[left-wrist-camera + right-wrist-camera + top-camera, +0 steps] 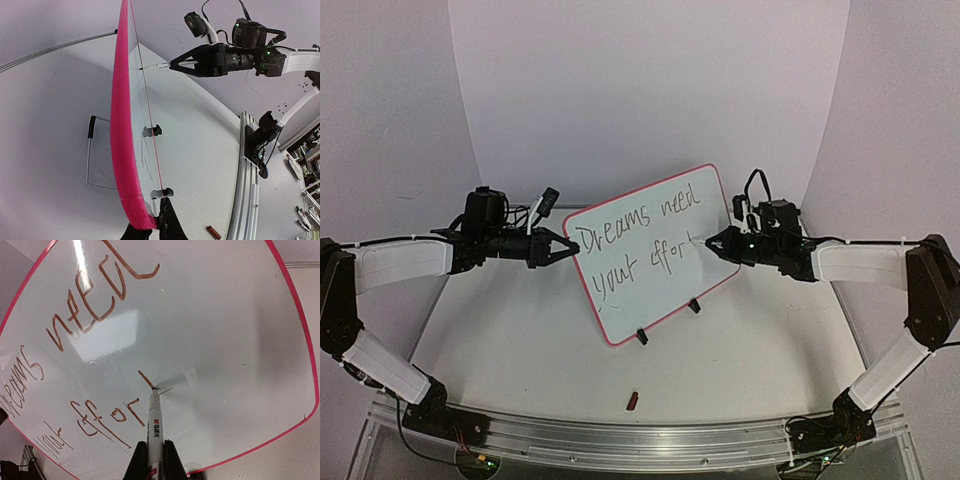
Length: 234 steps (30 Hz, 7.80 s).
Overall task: Write a sentence on the whiteboard
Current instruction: Write a sentence on the whiteboard, then place the whiteboard at the center of the board, then pick up the pen cap from the center of the board, then insert the whiteboard marker without the cap into the pen cap.
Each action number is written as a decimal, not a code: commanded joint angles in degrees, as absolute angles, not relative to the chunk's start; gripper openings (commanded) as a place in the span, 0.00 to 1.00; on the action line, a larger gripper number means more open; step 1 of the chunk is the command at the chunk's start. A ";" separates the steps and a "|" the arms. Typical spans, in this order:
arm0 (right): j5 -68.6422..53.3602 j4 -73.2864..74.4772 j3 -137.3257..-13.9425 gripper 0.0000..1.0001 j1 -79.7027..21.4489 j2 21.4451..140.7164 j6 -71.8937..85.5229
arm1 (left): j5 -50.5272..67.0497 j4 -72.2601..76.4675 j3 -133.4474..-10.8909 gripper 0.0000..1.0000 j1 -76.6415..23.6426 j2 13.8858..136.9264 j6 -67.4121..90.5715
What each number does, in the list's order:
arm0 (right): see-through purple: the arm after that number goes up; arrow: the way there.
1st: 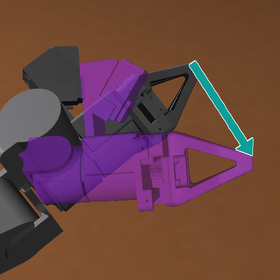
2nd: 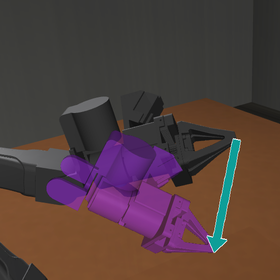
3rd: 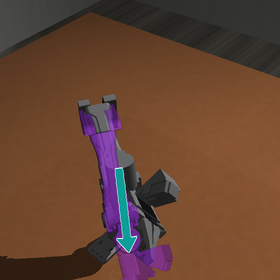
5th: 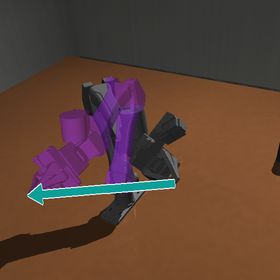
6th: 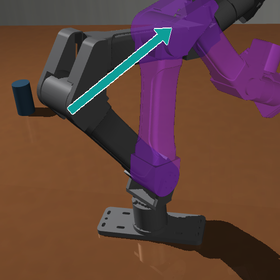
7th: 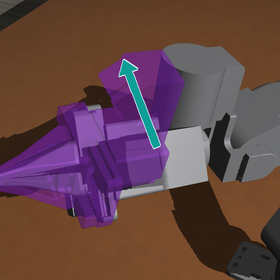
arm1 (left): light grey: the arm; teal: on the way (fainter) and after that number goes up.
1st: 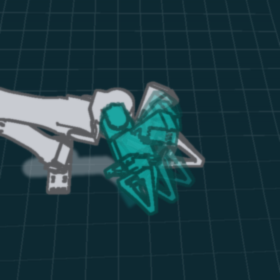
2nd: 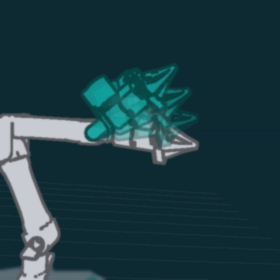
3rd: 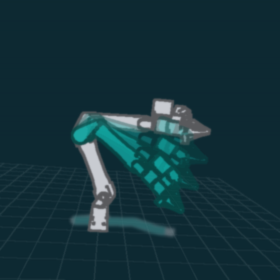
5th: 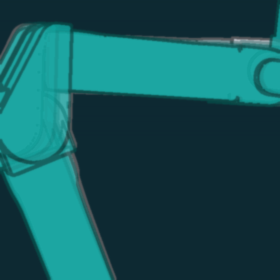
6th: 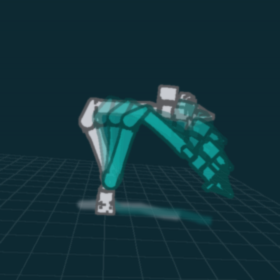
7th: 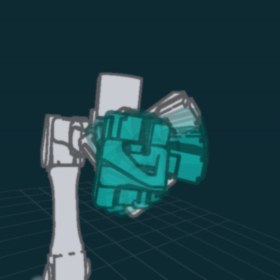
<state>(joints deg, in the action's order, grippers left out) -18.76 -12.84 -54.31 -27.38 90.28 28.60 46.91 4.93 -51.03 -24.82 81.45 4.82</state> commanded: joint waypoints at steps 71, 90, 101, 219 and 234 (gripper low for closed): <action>-10.59 -11.16 -52.33 0.00 -27.08 86.24 28.15 | 44.73 0.62 -51.06 0.00 -26.02 83.16 -2.54; -5.01 -2.58 -48.17 0.00 -27.08 69.37 26.43 | 44.31 1.58 -50.12 0.24 -26.02 82.88 -1.15; -4.80 -1.47 -47.52 0.00 -27.09 66.25 25.69 | 42.73 0.51 -47.83 0.53 -26.02 78.60 -0.53; -39.40 20.58 -40.92 0.00 -27.22 53.31 23.50 | -18.11 -17.77 -57.16 0.00 -83.10 98.37 28.98; -68.14 16.46 -47.38 0.00 -27.48 70.77 23.83 | -1.41 2.69 -44.31 0.00 -78.04 84.53 10.42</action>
